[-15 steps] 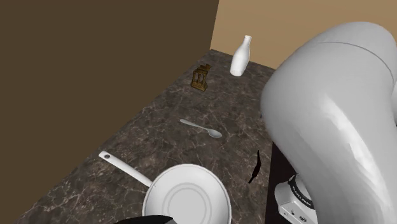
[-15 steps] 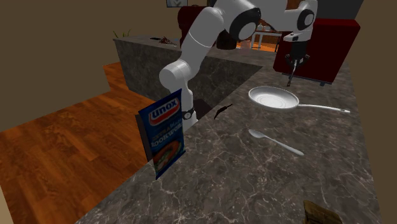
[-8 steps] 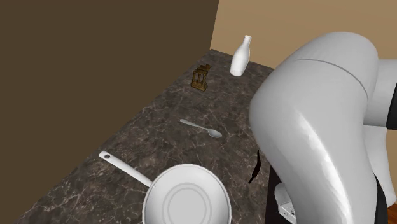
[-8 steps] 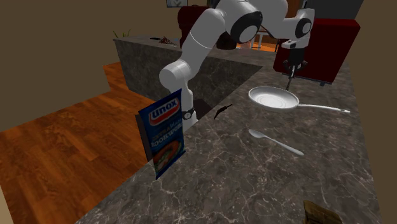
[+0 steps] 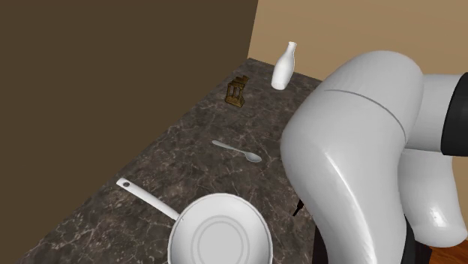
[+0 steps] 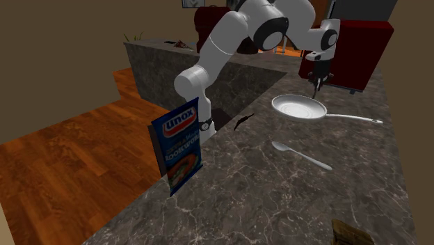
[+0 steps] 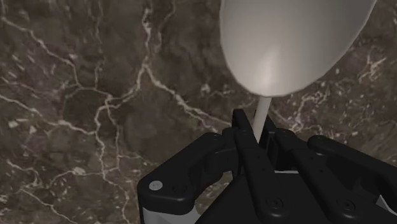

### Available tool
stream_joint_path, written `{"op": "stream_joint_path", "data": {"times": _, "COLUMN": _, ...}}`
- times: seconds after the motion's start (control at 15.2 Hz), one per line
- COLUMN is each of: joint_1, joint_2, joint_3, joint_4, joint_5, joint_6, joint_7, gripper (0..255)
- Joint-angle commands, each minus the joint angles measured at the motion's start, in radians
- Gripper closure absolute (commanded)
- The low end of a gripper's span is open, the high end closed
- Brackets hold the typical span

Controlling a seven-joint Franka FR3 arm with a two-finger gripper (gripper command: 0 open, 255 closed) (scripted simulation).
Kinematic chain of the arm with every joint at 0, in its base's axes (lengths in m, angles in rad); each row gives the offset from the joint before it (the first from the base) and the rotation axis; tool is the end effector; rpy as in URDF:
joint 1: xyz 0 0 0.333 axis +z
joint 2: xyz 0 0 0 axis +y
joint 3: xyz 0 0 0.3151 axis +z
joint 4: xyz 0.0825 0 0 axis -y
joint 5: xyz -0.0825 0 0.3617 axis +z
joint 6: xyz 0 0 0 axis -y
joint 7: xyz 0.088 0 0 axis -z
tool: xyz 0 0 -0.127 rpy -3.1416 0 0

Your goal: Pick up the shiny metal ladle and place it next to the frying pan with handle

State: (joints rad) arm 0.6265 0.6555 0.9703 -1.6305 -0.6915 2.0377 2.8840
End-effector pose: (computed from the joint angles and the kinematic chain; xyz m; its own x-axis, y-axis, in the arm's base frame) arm 0.1239 0.6482 0.3559 0.4537 -0.8905 -0.0338 -0.8867 -0.4473 -0.1166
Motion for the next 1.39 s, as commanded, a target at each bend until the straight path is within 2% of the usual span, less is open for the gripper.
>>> {"op": "stream_joint_path", "data": {"times": 0.0, "joint_1": 0.006, "joint_2": 0.017, "joint_3": -0.014, "joint_4": -0.015, "joint_5": -0.013, "joint_6": 0.017, "joint_7": 0.011, "gripper": 255}}
{"op": "stream_joint_path", "data": {"times": 0.53, "joint_1": 0.006, "joint_2": 0.02, "joint_3": -0.015, "joint_4": -0.016, "joint_5": -0.015, "joint_6": 0.019, "joint_7": 0.012, "gripper": 255}}
{"op": "stream_joint_path", "data": {"times": 0.59, "joint_1": 0.002, "joint_2": 0.017, "joint_3": -0.013, "joint_4": -0.02, "joint_5": -0.014, "joint_6": 0.021, "joint_7": 0.011, "gripper": 0}}
{"op": "stream_joint_path", "data": {"times": 0.92, "joint_1": 0.006, "joint_2": 0.019, "joint_3": -0.014, "joint_4": -0.016, "joint_5": -0.015, "joint_6": 0.019, "joint_7": 0.012, "gripper": 0}}
{"op": "stream_joint_path", "data": {"times": 1.19, "joint_1": -0.019, "joint_2": -0.042, "joint_3": 0.036, "joint_4": 0.016, "joint_5": 0.043, "joint_6": -0.06, "joint_7": -0.019, "gripper": 0}}
{"op": "stream_joint_path", "data": {"times": 1.32, "joint_1": -0.019, "joint_2": -0.042, "joint_3": 0.036, "joint_4": 0.016, "joint_5": 0.043, "joint_6": -0.06, "joint_7": -0.019, "gripper": 0}}
